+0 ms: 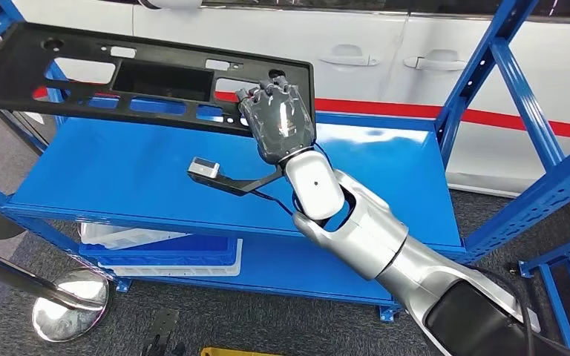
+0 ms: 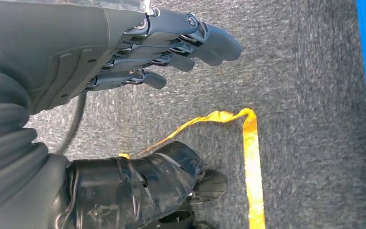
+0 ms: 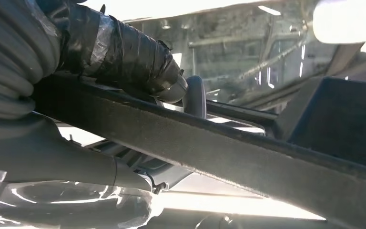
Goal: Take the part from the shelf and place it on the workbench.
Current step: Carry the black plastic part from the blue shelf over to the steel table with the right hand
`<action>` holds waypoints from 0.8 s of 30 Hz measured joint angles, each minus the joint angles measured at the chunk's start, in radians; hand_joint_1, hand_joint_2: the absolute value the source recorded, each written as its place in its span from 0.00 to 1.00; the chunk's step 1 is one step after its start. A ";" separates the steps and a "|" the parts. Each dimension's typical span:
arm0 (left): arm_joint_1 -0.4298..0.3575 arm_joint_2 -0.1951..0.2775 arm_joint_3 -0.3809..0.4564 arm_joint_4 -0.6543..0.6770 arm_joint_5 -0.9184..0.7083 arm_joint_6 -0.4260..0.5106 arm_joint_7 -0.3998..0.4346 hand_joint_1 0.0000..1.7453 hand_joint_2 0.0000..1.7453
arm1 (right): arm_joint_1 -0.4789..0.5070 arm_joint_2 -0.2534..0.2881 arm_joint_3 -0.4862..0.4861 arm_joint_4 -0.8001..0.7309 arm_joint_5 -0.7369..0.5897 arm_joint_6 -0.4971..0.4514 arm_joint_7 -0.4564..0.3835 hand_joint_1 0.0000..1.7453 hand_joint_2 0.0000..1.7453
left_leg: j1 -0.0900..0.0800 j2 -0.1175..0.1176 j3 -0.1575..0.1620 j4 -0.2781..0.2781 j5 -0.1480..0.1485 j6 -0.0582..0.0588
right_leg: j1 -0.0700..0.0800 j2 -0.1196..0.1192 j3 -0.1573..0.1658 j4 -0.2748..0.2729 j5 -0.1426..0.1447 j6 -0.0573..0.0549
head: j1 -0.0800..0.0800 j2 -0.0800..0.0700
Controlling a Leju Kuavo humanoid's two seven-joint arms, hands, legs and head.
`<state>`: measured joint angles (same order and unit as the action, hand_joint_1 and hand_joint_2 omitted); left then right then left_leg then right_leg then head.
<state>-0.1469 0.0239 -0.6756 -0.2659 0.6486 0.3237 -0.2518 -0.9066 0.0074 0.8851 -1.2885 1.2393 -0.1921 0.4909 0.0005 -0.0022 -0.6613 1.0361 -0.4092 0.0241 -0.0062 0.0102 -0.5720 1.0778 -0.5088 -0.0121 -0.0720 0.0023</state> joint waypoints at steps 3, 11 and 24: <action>0.001 0.000 0.000 0.000 0.000 0.001 0.000 0.00 1.00 | 0.002 -0.006 -0.019 -0.033 0.003 -0.002 0.000 1.00 1.00 | 0.001 -0.002 -0.008 0.002 0.012 -0.020 | 0.002 0.001 -0.005 -0.015 0.013 -0.012 | 0.001 0.000; 0.005 0.000 0.000 0.002 -0.002 0.013 0.009 0.00 1.00 | 0.010 -0.019 -0.044 -0.090 -0.001 0.000 0.010 1.00 1.00 | 0.013 -0.002 -0.058 0.264 -0.160 -0.051 | 0.004 -0.005 -0.076 -0.023 0.079 -0.039 | -0.003 0.000; 0.000 0.001 0.000 0.002 -0.009 0.020 0.008 0.00 1.00 | 0.024 -0.041 -0.059 -0.125 -0.036 0.000 0.011 1.00 1.00 | -0.001 0.005 0.086 -0.064 -0.024 0.016 | -0.006 -0.006 -0.171 0.185 -0.057 0.007 | 0.000 0.000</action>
<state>-0.1465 0.0248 -0.6752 -0.2636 0.6395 0.3435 -0.2435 -0.8829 -0.0336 0.8259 -1.4131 1.2031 -0.1921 0.5016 -0.0004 0.0033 -0.5749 0.9719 -0.4329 0.0402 -0.0118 0.0046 -0.7429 1.2627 -0.5655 -0.0052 -0.0717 0.0023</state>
